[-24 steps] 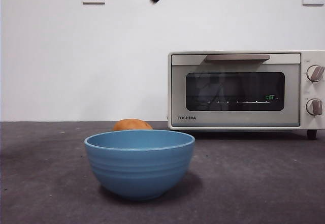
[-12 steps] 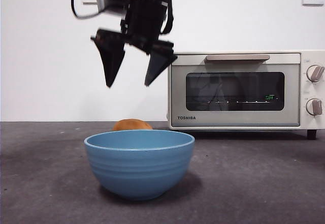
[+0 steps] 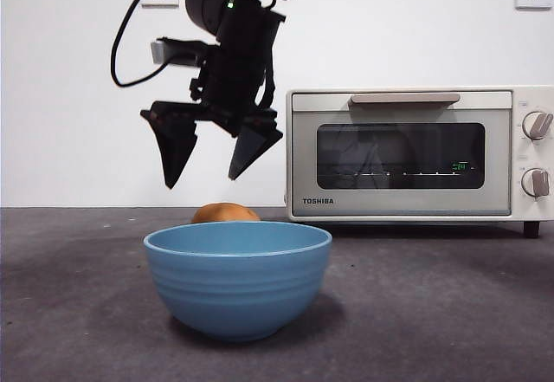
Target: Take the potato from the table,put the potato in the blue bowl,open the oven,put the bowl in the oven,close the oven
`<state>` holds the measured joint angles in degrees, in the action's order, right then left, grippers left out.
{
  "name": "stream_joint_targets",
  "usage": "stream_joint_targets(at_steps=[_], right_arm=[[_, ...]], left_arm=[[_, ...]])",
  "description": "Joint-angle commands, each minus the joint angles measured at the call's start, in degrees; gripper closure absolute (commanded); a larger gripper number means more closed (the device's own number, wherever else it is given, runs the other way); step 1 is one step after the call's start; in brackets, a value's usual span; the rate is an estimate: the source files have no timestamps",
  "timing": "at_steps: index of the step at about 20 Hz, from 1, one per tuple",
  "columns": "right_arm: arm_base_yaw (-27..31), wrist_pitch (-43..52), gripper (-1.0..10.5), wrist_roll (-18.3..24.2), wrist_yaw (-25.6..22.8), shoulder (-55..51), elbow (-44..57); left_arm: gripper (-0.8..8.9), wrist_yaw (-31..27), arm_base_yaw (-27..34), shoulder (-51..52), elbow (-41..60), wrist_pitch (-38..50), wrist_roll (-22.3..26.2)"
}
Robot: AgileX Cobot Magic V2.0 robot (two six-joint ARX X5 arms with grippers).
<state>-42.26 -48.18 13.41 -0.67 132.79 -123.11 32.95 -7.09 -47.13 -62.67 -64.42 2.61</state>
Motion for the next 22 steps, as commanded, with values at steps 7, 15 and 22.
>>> stream_joint_targets(at_steps=[7,15,22], right_arm=[[0.74,0.17,2.6,-0.59,0.20,6.34,0.00],[0.76,-2.73,9.6,-4.02,-0.24,6.82,-0.02],[0.50,-15.96,9.6,-6.40,0.17,1.86,-9.31]], left_arm=[[8.18,0.04,-0.17,-0.13,0.00,-0.72,2.12],[8.18,0.04,-0.17,-0.57,0.00,-0.70,2.54],[8.18,0.04,-0.17,-1.29,0.00,-0.63,2.56]])
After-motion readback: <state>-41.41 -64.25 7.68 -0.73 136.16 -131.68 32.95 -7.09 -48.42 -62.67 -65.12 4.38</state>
